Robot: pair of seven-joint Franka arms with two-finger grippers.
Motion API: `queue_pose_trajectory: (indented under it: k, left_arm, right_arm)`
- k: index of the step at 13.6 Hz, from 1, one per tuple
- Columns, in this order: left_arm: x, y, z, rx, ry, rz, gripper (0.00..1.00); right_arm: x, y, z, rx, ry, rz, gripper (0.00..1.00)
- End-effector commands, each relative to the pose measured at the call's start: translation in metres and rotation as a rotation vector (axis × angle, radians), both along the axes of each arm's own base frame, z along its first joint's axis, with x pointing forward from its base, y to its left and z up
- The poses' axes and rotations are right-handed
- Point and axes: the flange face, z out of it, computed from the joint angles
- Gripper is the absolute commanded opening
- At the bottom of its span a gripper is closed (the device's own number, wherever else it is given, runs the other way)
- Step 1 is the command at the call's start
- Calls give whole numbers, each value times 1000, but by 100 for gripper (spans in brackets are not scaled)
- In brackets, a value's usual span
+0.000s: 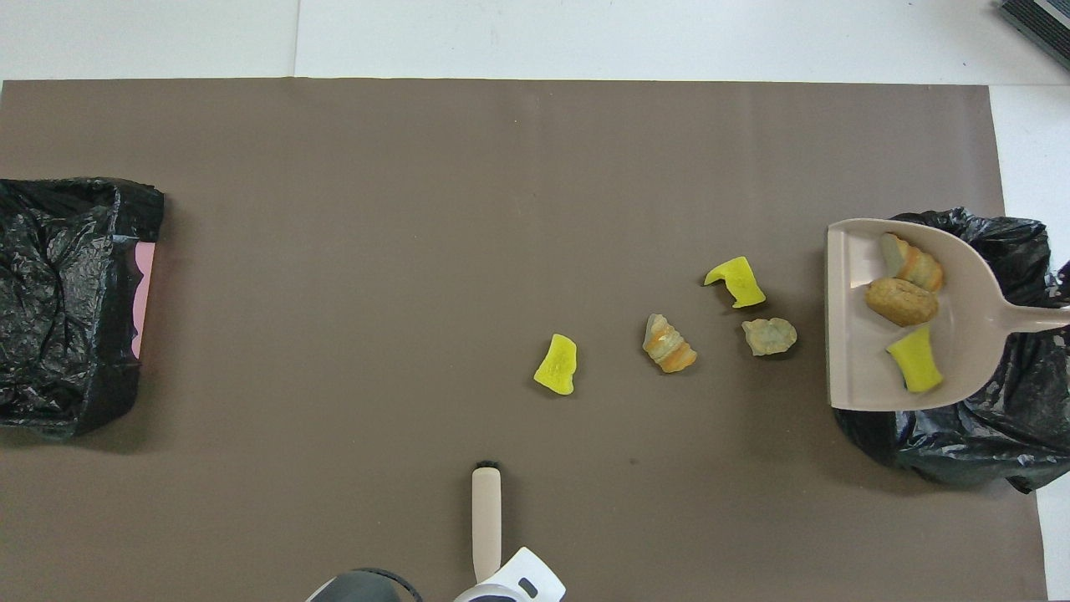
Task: Sweep and dump trash in bin
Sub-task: 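Carry the dustpan with the right gripper over the nearer bin, then tilt the dustpan with the right gripper to dump debris into bin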
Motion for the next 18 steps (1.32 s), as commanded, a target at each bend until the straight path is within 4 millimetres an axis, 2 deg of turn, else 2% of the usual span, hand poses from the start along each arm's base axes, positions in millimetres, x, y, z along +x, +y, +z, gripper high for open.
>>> queue_pose_trajectory:
  k: [1,2,3,5,7,8,10,12,14,15,16,18]
  left_arm:
    - [9,7,-4,-20,12,-19,99]
    - [14,6,-5,-22,12,-48,100]
    - [31,5,4,-41,-2,-28,100]
    - [81,5,23,-54,-46,-12,100]
    - [127,4,40,-8,-104,-99,100]
    - [151,5,53,-16,-143,-114,100]
    - [202,25,95,-74,-213,-94,100]
    - [246,63,151,-125,-267,-105,100]
    - [271,98,197,-130,-253,-187,100]
    - [284,121,215,-131,-264,-218,100]
    - [300,147,232,-139,-295,-237,100]
    - [316,196,272,-156,-360,-261,100]
  right_arm:
    - [-8,-25,12,-108,-6,25,0]
    - [-10,-35,14,-148,-11,35,0]
    - [-12,-42,17,-195,-17,42,0]
    - [-16,-59,18,-282,-29,57,0]
    - [-24,-70,19,-344,-44,61,0]
    - [-26,-71,19,-378,-49,76,0]
    - [-29,-73,20,-427,-52,88,0]
    - [-38,-68,20,-490,-36,94,0]
    - [-55,-47,21,-557,-49,83,0]
    - [-58,-25,22,-583,-58,104,0]
    - [-65,-12,23,-601,-63,118,0]
    - [-76,-6,24,-624,-60,127,0]
